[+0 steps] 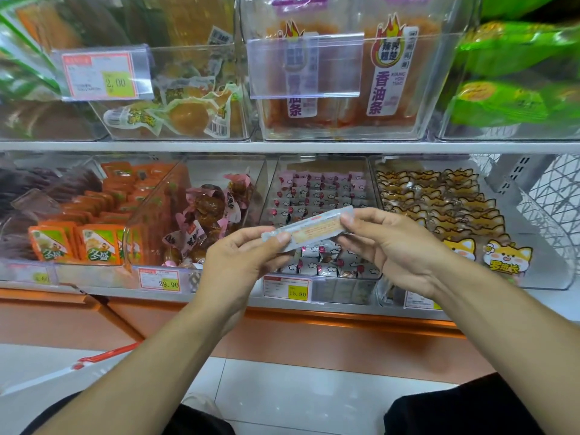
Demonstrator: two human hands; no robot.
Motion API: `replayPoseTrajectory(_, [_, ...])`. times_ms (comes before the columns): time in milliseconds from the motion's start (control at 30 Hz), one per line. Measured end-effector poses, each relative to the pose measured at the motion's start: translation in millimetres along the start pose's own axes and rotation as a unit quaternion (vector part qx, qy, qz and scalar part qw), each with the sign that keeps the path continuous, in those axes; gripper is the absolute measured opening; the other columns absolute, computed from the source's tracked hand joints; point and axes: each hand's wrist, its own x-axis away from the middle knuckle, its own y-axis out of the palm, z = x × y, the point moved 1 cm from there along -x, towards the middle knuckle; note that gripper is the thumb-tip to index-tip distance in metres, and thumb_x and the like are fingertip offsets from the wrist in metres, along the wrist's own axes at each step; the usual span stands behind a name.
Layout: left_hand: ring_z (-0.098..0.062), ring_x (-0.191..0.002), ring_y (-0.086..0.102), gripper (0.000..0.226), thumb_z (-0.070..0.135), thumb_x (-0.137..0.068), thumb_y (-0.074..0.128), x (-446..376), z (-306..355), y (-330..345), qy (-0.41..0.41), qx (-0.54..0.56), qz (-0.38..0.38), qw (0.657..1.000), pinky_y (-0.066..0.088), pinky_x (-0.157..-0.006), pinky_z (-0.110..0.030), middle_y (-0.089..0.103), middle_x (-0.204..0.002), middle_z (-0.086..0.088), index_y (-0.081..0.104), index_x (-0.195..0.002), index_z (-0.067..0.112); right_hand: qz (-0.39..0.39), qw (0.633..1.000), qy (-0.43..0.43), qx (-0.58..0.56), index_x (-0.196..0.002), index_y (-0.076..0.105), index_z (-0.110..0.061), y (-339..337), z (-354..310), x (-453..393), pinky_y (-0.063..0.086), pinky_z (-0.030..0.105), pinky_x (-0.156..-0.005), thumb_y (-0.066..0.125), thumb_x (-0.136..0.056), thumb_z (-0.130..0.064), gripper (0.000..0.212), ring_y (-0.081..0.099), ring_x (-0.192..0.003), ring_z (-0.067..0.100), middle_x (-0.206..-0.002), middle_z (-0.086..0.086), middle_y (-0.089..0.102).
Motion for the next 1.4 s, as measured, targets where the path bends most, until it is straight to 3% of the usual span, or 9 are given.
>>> replayPoseTrajectory(233, [-0.02,-0.09,0.076,0.04,0.015,-0.068,0.076,-4.2,1.5,-1.8,-0.056,0.126,0.034,0.99,0.057,-0.064,-0.015,0.077,-0.101,-0.019,0.07,-0.104,-0.003,0.01,0.998,0.019,-0.057,-0.111,0.071,0.003,2.5,1.3,-0.9,0.06,0.022,-0.074,0.064,-0.092,-0.008,0.023,0.075,-0.101,0.023,-0.109,0.019,0.075])
replayPoseTrajectory(400, [-0.021,-0.088,0.076,0.026,0.009,-0.079,0.073,-4.6,3.0,-2.0,-0.025,0.083,0.049,0.995,0.058,-0.066,-0.015,0.077,-0.098,-0.018,0.068,-0.102,-0.003,0.031,0.995,0.007,-0.091,-0.116,0.065,0.003,3.1,-0.6,-2.0,0.061,0.024,-0.073,0.062,-0.096,-0.007,0.024,0.075,-0.101,0.023,-0.109,0.02,0.075])
replayPoseTrajectory(567, [-0.019,-0.078,0.077,0.003,0.005,-0.089,0.072,-2.8,6.7,-3.6,0.129,-0.114,0.054,0.984,0.061,-0.07,-0.022,0.078,-0.087,-0.008,0.071,-0.092,0.005,0.047,0.993,0.014,-0.106,-0.111,0.064,0.0,5.1,1.7,-1.5,0.061,0.027,-0.073,0.07,-0.09,-0.016,0.027,0.075,-0.098,0.025,-0.109,0.021,0.075])
replayPoseTrajectory(667, [-0.011,-0.082,0.075,0.013,-0.001,-0.087,0.073,0.6,3.6,2.4,0.224,-0.195,0.032,0.954,0.059,-0.073,-0.019,0.078,-0.088,0.005,0.073,-0.085,0.011,0.042,0.995,0.052,-0.079,-0.116,0.065,0.0,3.9,2.0,0.7,0.063,0.032,-0.076,0.079,-0.078,-0.026,0.048,0.075,-0.099,0.032,-0.106,0.022,0.075])
replayPoseTrajectory(800, [-0.006,-0.089,0.073,0.027,-0.001,-0.085,0.075,1.4,-1.1,6.8,0.321,-0.258,0.045,0.91,0.057,-0.082,-0.02,0.077,-0.089,0.011,0.072,-0.082,0.025,0.064,0.993,0.07,-0.075,-0.115,0.065,0.005,1.8,5.5,1.1,0.063,0.031,-0.072,0.078,-0.081,-0.014,0.041,0.076,-0.095,0.032,-0.102,0.025,0.075])
replayPoseTrajectory(967, [-0.008,-0.094,0.073,0.026,-0.001,-0.088,0.073,-7.3,-3.9,8.0,0.35,-0.25,0.044,0.902,0.056,-0.085,-0.019,0.076,-0.093,0.012,0.072,-0.084,0.025,0.077,0.99,0.085,-0.083,-0.11,0.069,0.006,4.1,4.4,-0.6,0.063,0.03,-0.063,0.07,-0.09,-0.003,0.022,0.076,-0.092,0.032,-0.1,0.025,0.075])
replayPoseTrajectory(1133, [-0.005,-0.097,0.072,0.028,-0.002,-0.087,0.072,-19.1,-8.1,9.0,0.332,-0.251,0.076,0.906,0.058,-0.082,-0.022,0.076,-0.098,0.013,0.071,-0.083,0.026,0.078,0.991,0.016,-0.108,-0.124,0.058,0.009,9.9,-5.0,-4.8,0.06,0.029,-0.088,0.073,-0.082,0.004,0.045,0.072,-0.107,0.028,-0.115,0.023,0.07])
replayPoseTrajectory(1300, [0.004,-0.095,0.066,0.028,0.003,-0.094,0.066,-29.8,-13.1,15.6,0.31,-0.369,0.063,0.874,0.054,-0.091,-0.019,0.07,-0.108,0.014,0.067,-0.115,0.021,0.16,0.983,-0.083,0.012,-0.112,0.058,-0.006,11.7,-8.9,-8.5,0.054,0.029,-0.097,0.077,-0.082,0.002,0.036,0.069,-0.107,0.022,-0.114,0.013,0.072])
replayPoseTrajectory(1400, [-0.015,-0.103,0.065,0.045,0.011,-0.101,0.052,-30.8,-23.5,27.8,0.249,-0.522,0.004,0.816,0.055,-0.096,-0.035,0.064,-0.128,-0.001,0.046,-0.144,0.02,0.216,0.957,-0.166,0.094,-0.113,0.059,-0.012,13.5,-9.1,-12.0,0.053,0.03,-0.091,0.076,-0.085,0.002,0.036,0.07,-0.1,0.014,-0.106,0.002,0.074])
